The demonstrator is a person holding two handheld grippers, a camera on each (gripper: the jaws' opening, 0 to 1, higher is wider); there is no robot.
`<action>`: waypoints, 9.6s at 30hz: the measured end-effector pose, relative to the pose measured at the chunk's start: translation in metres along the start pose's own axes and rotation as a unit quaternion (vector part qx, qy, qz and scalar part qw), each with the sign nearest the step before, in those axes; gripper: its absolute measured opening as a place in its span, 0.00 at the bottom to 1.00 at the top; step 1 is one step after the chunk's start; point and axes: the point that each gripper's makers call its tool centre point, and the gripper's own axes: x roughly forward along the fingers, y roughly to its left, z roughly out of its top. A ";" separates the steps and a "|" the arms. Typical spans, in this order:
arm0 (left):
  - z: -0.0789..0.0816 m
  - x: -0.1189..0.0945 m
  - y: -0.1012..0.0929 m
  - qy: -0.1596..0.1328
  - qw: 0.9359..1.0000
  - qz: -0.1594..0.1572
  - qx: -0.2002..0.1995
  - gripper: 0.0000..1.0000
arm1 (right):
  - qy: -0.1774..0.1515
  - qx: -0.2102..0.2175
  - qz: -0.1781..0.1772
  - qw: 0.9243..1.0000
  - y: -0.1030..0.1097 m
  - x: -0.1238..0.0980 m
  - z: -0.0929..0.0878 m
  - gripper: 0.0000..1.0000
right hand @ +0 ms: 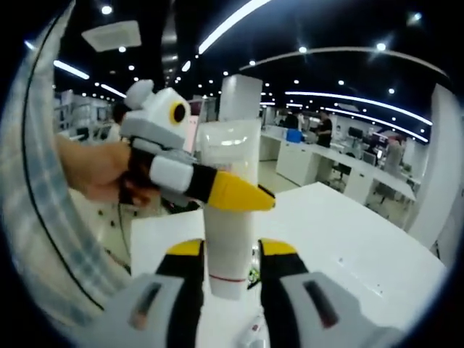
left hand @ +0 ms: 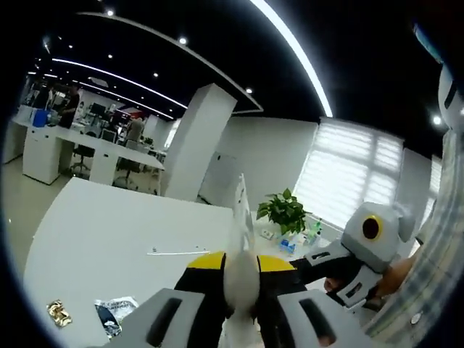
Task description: Arrange the skincare products in the storage area until every visible bottle or jar stands upright without overlapping.
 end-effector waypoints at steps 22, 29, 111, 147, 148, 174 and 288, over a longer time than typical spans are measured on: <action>-0.047 0.017 -0.003 0.123 0.981 0.037 0.143 0.14 | -0.079 0.173 -0.003 0.982 -0.012 0.004 0.037 0.47; -0.060 0.024 -0.010 0.146 0.976 0.039 0.154 0.14 | -0.061 0.191 -0.012 0.980 -0.011 0.007 0.028 0.41; -0.095 0.009 0.068 0.217 0.969 0.059 0.101 0.23 | -0.014 0.192 -0.194 0.962 -0.232 0.070 -0.058 0.36; -0.105 -0.013 0.087 0.253 0.962 0.062 0.083 0.22 | 0.006 0.235 -0.250 0.939 -0.288 0.093 -0.102 0.36; -0.104 -0.014 0.088 0.253 0.962 0.064 0.082 0.22 | 0.008 0.236 -0.250 0.939 -0.284 0.096 -0.104 0.36; -0.104 -0.016 0.089 0.244 0.965 0.065 0.074 0.22 | -0.009 0.212 -0.322 0.923 -0.249 0.071 -0.125 0.37; -0.124 -0.060 0.020 0.195 0.967 0.160 0.023 0.22 | 0.284 0.237 -0.157 0.916 -0.188 -0.078 -0.328 0.27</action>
